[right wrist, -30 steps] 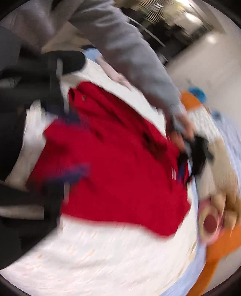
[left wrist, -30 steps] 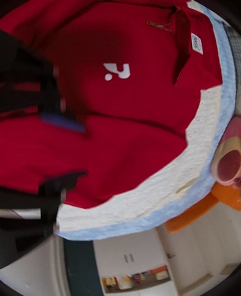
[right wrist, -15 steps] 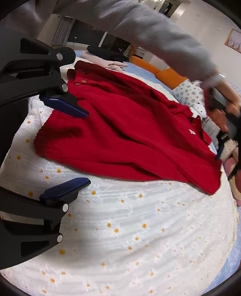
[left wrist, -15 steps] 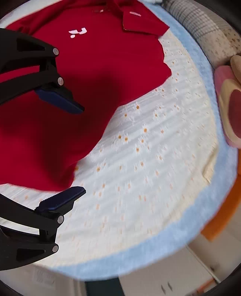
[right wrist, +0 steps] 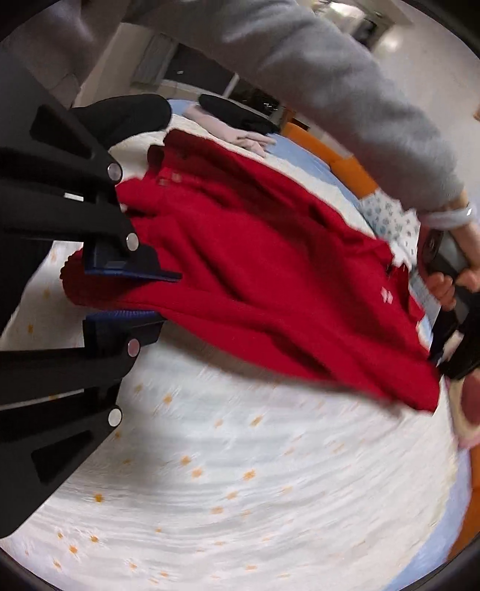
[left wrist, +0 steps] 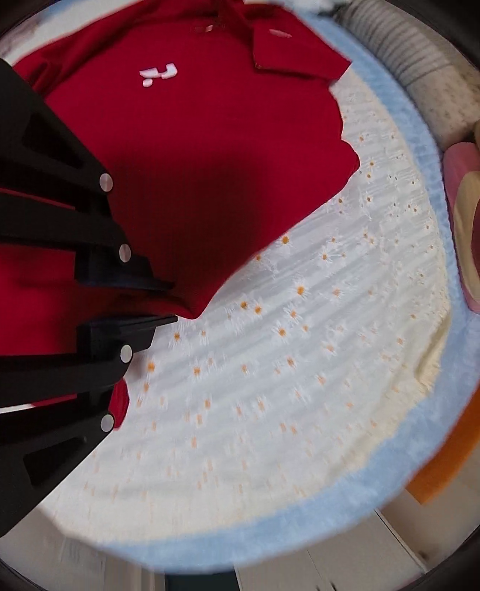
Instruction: Fold large clothes
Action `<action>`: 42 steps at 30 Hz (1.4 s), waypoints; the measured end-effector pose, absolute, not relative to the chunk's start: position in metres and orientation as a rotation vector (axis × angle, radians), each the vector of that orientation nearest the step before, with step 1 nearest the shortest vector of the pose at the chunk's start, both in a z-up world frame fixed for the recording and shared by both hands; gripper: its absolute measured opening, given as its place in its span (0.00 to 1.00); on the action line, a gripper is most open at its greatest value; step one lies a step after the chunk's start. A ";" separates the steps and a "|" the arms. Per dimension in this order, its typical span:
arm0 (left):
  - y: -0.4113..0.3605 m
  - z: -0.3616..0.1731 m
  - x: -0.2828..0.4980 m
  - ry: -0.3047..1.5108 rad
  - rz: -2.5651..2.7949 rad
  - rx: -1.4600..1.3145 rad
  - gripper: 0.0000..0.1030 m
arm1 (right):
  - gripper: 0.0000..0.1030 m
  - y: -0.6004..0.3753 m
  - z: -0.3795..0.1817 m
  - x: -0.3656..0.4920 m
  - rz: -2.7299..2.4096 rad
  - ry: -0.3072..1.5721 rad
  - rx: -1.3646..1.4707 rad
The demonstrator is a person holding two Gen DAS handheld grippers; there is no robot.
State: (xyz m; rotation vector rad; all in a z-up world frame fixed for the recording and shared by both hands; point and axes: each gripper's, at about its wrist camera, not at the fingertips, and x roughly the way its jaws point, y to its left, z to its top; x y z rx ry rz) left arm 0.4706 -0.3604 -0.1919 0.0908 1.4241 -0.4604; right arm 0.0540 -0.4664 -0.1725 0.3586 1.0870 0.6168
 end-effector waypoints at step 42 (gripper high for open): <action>-0.004 -0.258 0.470 1.292 -0.570 -0.588 0.05 | 0.21 -0.243 -0.148 0.071 0.942 1.246 -0.058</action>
